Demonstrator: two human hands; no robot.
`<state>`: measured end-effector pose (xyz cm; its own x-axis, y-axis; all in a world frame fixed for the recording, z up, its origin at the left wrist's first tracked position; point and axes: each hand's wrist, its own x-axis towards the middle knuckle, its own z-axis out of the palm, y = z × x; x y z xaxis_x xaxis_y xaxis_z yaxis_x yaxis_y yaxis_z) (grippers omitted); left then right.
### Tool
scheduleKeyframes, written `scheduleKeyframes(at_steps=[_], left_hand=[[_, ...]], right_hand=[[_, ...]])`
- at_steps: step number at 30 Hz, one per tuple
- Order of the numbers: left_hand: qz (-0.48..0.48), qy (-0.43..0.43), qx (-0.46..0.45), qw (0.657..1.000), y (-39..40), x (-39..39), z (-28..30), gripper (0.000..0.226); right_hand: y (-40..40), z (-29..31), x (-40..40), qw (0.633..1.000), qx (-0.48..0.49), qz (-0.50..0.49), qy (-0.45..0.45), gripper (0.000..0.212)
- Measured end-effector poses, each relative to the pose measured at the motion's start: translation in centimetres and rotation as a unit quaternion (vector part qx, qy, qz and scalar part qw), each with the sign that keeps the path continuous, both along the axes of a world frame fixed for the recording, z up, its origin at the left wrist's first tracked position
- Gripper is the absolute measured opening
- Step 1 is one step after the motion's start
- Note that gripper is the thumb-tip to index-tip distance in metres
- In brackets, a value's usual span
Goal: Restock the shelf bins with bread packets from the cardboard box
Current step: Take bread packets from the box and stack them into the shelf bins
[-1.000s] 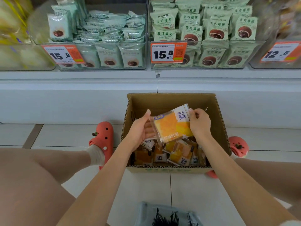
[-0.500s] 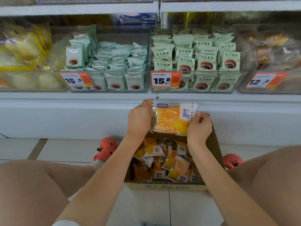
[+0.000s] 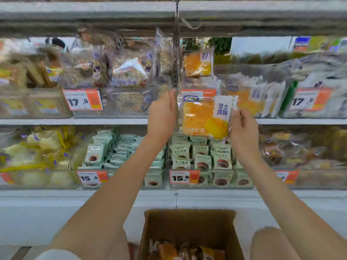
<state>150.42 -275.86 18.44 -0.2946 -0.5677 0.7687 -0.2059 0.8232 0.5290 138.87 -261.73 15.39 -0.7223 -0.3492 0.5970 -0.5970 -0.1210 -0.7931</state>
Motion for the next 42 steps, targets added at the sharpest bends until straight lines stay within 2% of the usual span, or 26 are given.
scheduleKeyframes(at_steps=[3,6,11,13,16,19,22,25,31,37,40,42], left_hand=[[-0.013,0.025,-0.006,1.000,-1.1,-2.1,5.1,0.037],[0.027,0.006,-0.114,0.993,-3.0,-4.1,9.5,0.035],[0.098,-0.166,-0.223,0.956,-7.2,-8.8,12.4,0.023],[0.088,-0.206,-0.210,0.952,-9.2,-10.8,12.8,0.018],[0.093,-0.247,-0.184,0.947,-11.8,-12.9,13.7,0.023],[0.161,-0.288,-0.223,0.917,-13.6,-14.5,14.7,0.029],[0.248,-0.350,-0.259,0.865,-14.7,-15.7,15.3,0.027],[0.282,-0.389,-0.268,0.835,-15.6,-16.4,15.1,0.027],[0.295,-0.397,-0.248,0.833,-15.6,-16.5,15.3,0.023],[0.278,-0.426,-0.314,0.801,-13.2,-14.8,14.8,0.030],[0.227,-0.384,-0.343,0.827,-10.4,-13.1,13.8,0.029],[0.168,-0.335,-0.349,0.859,-8.3,-12.1,12.2,0.029]], right_hand=[[-0.5,5.1,-2.4,0.999,0.003,0.025,0.035,0.010],[-1.7,9.9,-5.7,0.999,-0.003,0.004,0.054,0.013],[-6.6,13.3,-12.8,0.999,0.034,-0.030,0.008,0.022],[-8.6,13.7,-15.1,0.997,0.053,-0.055,0.002,0.023],[-11.8,14.5,-17.6,0.997,0.054,-0.047,-0.009,0.025],[-14.6,15.1,-18.9,0.997,0.061,-0.036,-0.002,0.025],[-17.0,15.0,-19.5,0.997,0.075,-0.014,-0.028,0.026],[-18.8,14.3,-19.9,0.996,0.080,-0.006,-0.048,0.025],[-19.0,14.1,-20.1,0.994,0.092,-0.013,-0.054,0.020],[-17.0,13.9,-18.9,0.988,0.133,-0.045,-0.068,0.048],[-14.1,13.1,-16.0,0.992,0.109,-0.046,-0.035,0.039],[-11.7,11.7,-13.1,0.994,0.085,-0.050,0.053,0.031]])
